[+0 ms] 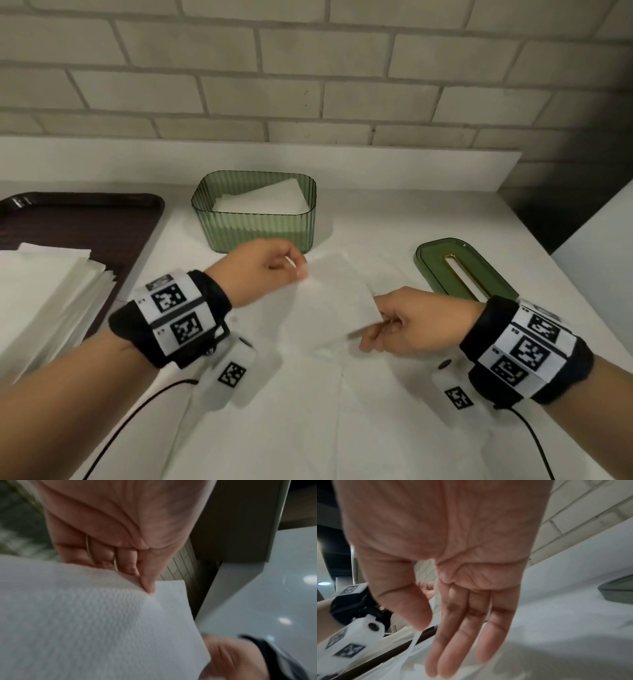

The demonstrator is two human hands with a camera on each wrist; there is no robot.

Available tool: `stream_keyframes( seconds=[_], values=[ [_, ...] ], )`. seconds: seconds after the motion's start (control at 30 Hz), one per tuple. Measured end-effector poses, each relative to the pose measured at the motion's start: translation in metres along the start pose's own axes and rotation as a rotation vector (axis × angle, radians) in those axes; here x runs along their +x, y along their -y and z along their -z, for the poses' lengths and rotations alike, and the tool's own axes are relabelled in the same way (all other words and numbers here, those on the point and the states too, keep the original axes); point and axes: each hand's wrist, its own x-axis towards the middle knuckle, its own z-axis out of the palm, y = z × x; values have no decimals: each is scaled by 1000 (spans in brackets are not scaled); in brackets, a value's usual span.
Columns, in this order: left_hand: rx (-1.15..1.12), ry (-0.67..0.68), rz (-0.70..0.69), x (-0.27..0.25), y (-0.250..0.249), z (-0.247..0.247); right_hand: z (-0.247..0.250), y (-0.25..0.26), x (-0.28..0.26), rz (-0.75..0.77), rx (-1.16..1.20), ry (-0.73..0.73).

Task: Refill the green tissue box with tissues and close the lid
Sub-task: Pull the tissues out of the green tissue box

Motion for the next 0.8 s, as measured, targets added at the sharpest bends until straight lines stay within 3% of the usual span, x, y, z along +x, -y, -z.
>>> stream_keyframes(
  seconds=[0.17,0.23,0.33,0.6,0.8],
  values=[
    [-113,-263,60,17,1,48,-12,2,6,2,36,-40],
    [-253,-376,100,26,4,66,-20,5,10,31,-54,-104],
    [-274,-479,132,37,7,92,-34,10,18,67,-178,-134],
    [215,-603,139,66,-15,131,-52,21,31,41,-172,-162],
    [519,-497,128,94,-19,140,-56,35,23,85,-270,-148]
  ],
)
